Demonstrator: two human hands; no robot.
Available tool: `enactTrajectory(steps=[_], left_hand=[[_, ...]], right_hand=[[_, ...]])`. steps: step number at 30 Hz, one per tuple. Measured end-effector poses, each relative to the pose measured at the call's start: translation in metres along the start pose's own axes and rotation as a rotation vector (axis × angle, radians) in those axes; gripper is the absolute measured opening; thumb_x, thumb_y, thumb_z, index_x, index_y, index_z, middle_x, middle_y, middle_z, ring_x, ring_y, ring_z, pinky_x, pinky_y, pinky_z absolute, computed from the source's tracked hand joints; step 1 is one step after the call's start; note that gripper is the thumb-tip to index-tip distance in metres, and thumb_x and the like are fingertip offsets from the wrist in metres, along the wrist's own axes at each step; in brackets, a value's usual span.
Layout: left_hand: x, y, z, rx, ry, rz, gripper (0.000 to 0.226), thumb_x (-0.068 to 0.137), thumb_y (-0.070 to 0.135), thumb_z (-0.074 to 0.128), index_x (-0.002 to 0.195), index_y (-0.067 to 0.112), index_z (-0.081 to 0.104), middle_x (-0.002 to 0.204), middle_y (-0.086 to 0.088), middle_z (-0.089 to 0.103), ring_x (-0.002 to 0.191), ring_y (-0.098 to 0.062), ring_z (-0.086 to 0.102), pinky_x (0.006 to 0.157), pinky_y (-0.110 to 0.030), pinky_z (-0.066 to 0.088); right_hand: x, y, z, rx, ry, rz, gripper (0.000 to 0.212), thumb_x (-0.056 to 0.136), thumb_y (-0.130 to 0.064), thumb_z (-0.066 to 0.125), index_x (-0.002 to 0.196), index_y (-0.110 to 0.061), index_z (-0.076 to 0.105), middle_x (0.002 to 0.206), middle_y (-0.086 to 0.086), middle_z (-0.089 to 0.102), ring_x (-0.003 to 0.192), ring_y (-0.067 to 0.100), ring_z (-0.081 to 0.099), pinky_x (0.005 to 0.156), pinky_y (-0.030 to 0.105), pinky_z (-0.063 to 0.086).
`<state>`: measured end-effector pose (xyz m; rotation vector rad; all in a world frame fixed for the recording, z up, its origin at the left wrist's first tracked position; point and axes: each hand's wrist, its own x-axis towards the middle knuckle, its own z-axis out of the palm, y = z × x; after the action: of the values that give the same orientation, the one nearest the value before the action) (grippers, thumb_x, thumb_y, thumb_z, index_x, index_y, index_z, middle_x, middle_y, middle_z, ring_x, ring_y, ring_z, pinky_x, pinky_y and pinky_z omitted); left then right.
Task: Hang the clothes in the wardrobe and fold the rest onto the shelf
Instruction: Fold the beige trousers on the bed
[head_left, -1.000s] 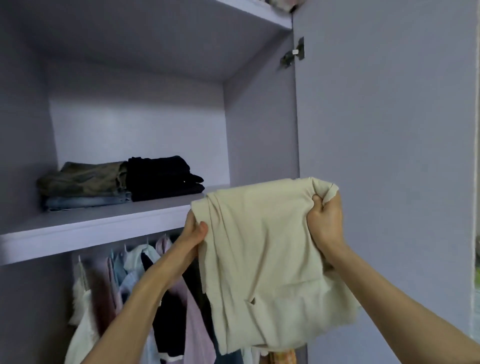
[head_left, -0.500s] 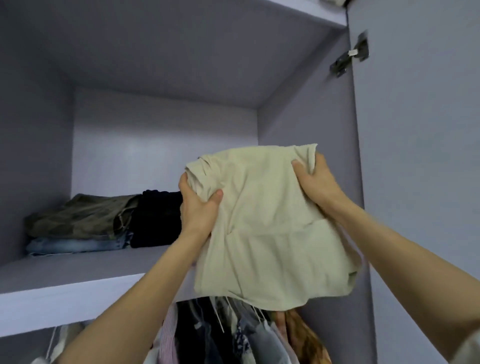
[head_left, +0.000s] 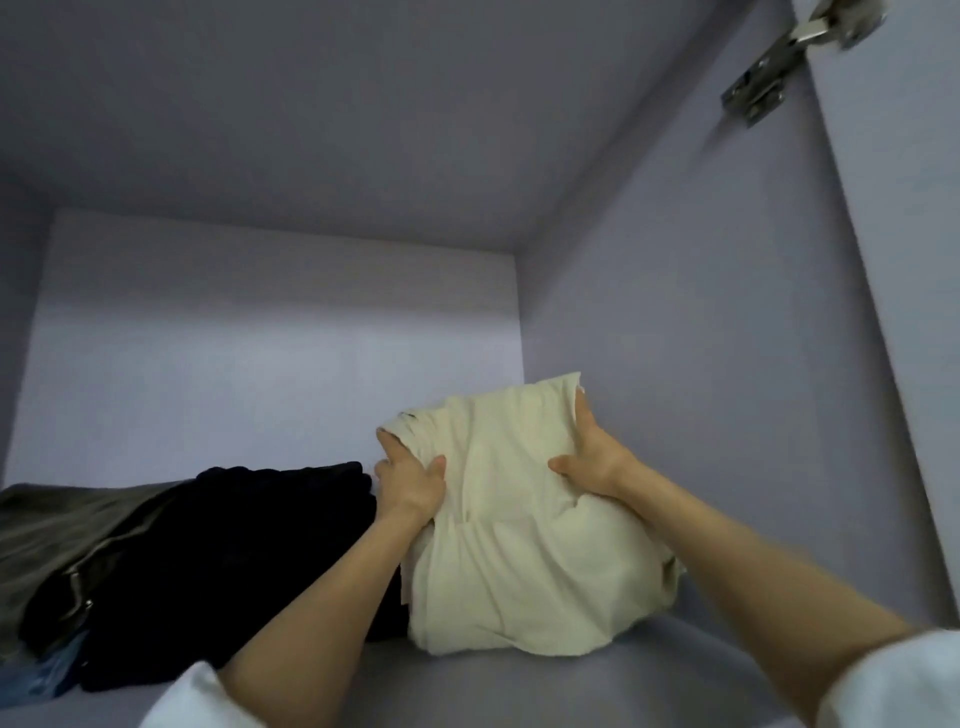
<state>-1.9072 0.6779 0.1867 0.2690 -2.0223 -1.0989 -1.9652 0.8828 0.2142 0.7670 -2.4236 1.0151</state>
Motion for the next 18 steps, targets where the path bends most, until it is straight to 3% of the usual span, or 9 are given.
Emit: enactTrajectory(steps=[2,5,7,9,10,11,13,15,18], left_hand=[[0.017,-0.010,0.012,0.269,-0.038,0.056,0.086,0.096,0.035,0.046,0.146,0.008,-0.019,0.155,-0.021,-0.010,0.142,-0.036,0.013,0.116,-0.042,0.017],[0.029,-0.024,0.026,0.728,-0.063,0.272,0.084,0.096,0.045,0.040,0.147,0.017,-0.020,0.153,-0.011,-0.027,0.144,-0.034,-0.011,0.116,-0.050,0.000],[0.033,-0.027,0.029,0.759,-0.268,0.284,0.074,0.096,0.055,0.032,0.150,0.027,-0.010,0.156,-0.004,-0.021,0.144,-0.028,-0.015,0.115,-0.048,-0.006],[0.036,-0.025,0.028,0.643,-0.526,0.176,0.069,0.093,0.064,0.024,0.151,0.031,0.011,0.159,-0.002,-0.003,0.146,-0.026,-0.006,0.117,-0.046,-0.003],[0.033,-0.025,0.029,0.667,-0.656,0.145,0.070,0.090,0.068,0.023,0.150,0.030,0.019,0.159,-0.002,0.007,0.146,-0.025,0.001,0.118,-0.046,0.001],[0.029,-0.025,0.029,0.749,-0.753,0.144,0.073,0.088,0.071,0.024,0.149,0.030,0.022,0.158,-0.002,0.012,0.146,-0.025,0.006,0.118,-0.046,0.004],[0.019,-0.034,0.031,0.911,-0.819,0.145,0.077,0.086,0.073,0.028,0.150,0.033,0.013,0.159,-0.002,0.005,0.146,-0.028,-0.002,0.117,-0.047,0.000],[0.007,-0.050,0.033,0.982,-0.737,0.185,0.070,0.091,0.065,0.025,0.150,0.034,0.005,0.159,0.001,-0.004,0.144,-0.031,-0.014,0.116,-0.049,-0.004],[-0.004,-0.068,0.041,1.023,-0.535,0.305,0.056,0.097,0.047,0.016,0.150,0.033,0.004,0.159,0.003,-0.001,0.145,-0.027,-0.009,0.116,-0.046,-0.002]], right_hand=[[0.020,0.020,0.025,-0.118,0.027,0.063,0.091,0.093,-0.029,0.054,0.147,-0.025,-0.019,0.153,0.017,0.014,0.136,0.035,0.030,0.110,0.039,0.028],[0.031,0.042,0.059,-0.434,0.000,0.005,0.071,0.097,-0.034,0.040,0.149,-0.029,-0.008,0.154,0.014,0.010,0.138,0.032,0.023,0.109,0.043,0.027],[0.030,0.042,0.074,-0.521,-0.040,-0.059,0.053,0.100,-0.038,0.027,0.150,-0.029,0.011,0.154,0.010,0.017,0.138,0.029,0.022,0.110,0.046,0.024],[0.025,0.031,0.073,-0.485,-0.071,-0.122,0.046,0.100,-0.042,0.020,0.140,-0.028,0.037,0.146,0.010,0.038,0.131,0.030,0.036,0.108,0.048,0.028],[0.021,0.029,0.072,-0.449,-0.144,-0.135,0.046,0.099,-0.046,0.018,0.136,-0.031,0.041,0.143,0.008,0.042,0.128,0.030,0.040,0.107,0.049,0.029],[0.017,0.027,0.071,-0.456,-0.244,-0.151,0.048,0.097,-0.052,0.017,0.139,-0.036,0.035,0.147,0.006,0.037,0.131,0.031,0.037,0.108,0.051,0.027],[0.007,0.032,0.077,-0.614,-0.451,-0.141,0.056,0.092,-0.064,0.013,0.145,-0.047,0.009,0.157,-0.002,0.015,0.142,0.030,0.017,0.112,0.057,0.015],[0.000,0.042,0.089,-0.743,-0.498,-0.097,0.057,0.090,-0.068,0.009,0.142,-0.051,-0.007,0.158,-0.008,0.000,0.145,0.031,0.003,0.110,0.064,0.008],[0.000,0.055,0.100,-0.729,-0.464,-0.062,0.055,0.091,-0.066,0.005,0.140,-0.052,-0.014,0.157,-0.010,-0.011,0.144,0.034,-0.007,0.107,0.068,0.002]])
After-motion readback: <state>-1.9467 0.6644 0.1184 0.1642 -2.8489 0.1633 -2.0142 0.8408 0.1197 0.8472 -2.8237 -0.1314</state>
